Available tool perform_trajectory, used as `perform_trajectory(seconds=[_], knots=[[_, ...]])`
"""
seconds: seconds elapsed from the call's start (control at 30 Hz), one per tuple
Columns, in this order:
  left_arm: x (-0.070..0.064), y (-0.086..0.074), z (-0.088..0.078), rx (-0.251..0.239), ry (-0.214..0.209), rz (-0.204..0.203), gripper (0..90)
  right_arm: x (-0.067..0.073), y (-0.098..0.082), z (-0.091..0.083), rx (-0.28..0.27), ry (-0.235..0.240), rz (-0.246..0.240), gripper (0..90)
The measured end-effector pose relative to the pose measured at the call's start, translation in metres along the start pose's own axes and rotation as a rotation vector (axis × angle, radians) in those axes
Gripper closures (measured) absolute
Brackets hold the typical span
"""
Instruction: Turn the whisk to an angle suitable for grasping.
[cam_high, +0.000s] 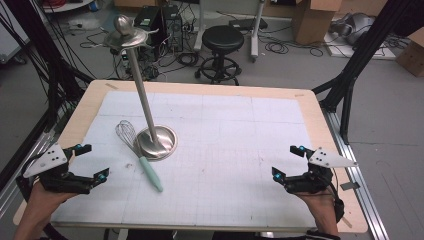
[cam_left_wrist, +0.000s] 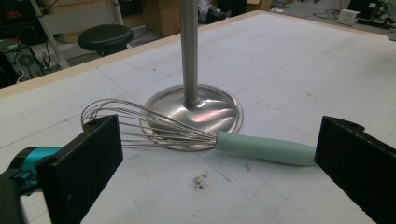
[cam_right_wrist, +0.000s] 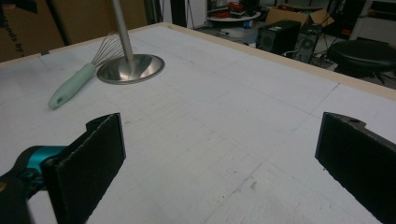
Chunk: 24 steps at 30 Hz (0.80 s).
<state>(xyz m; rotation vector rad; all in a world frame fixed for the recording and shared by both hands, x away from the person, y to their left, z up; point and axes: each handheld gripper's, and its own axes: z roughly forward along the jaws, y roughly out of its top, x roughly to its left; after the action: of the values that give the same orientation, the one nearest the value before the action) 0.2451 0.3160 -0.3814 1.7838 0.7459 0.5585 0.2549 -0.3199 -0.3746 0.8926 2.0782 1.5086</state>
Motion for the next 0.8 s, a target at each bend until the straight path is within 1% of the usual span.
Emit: perform_trajectory(seconds=[0.2, 0.33, 0.43, 0.53, 0.6, 0.67, 0.7, 0.73, 0.8], knots=[[0.0, 0.001, 0.002, -0.003, 0.002, 0.002, 1.7, -0.002, -0.001, -0.001, -0.002, 0.004, 0.005, 0.6], [0.004, -0.001, 0.002, -0.002, 0.0, -0.016, 1.7, -0.003, -0.002, -0.002, 0.002, 0.001, 0.01, 0.6], [0.004, 0.0, 0.002, -0.015, -0.015, -0.006, 1.7, -0.001, -0.002, -0.003, 0.012, -0.007, 0.007, 0.6], [0.002, 0.002, 0.002, -0.009, -0.029, -0.004, 1.7, -0.002, -0.001, -0.004, 0.011, -0.009, -0.001, 0.6], [0.001, 0.004, 0.003, -0.005, -0.034, 0.002, 1.7, -0.002, -0.001, -0.004, 0.008, -0.008, 0.003, 0.6], [-0.003, 0.007, 0.006, 0.014, -0.048, 0.025, 1.7, -0.003, -0.001, -0.006, 0.004, -0.006, 0.007, 0.7], [-0.006, 0.011, 0.009, 0.03, -0.05, 0.066, 1.7, -0.004, -0.001, -0.006, -0.003, -0.009, 0.013, 0.6], [-0.006, 0.011, 0.009, 0.03, -0.05, 0.066, 1.7, -0.004, -0.001, -0.006, -0.003, -0.009, 0.013, 0.6], [-0.008, 0.015, 0.012, 0.042, -0.054, 0.091, 1.7, -0.004, 0.0, -0.007, -0.009, -0.006, 0.011, 0.6]])
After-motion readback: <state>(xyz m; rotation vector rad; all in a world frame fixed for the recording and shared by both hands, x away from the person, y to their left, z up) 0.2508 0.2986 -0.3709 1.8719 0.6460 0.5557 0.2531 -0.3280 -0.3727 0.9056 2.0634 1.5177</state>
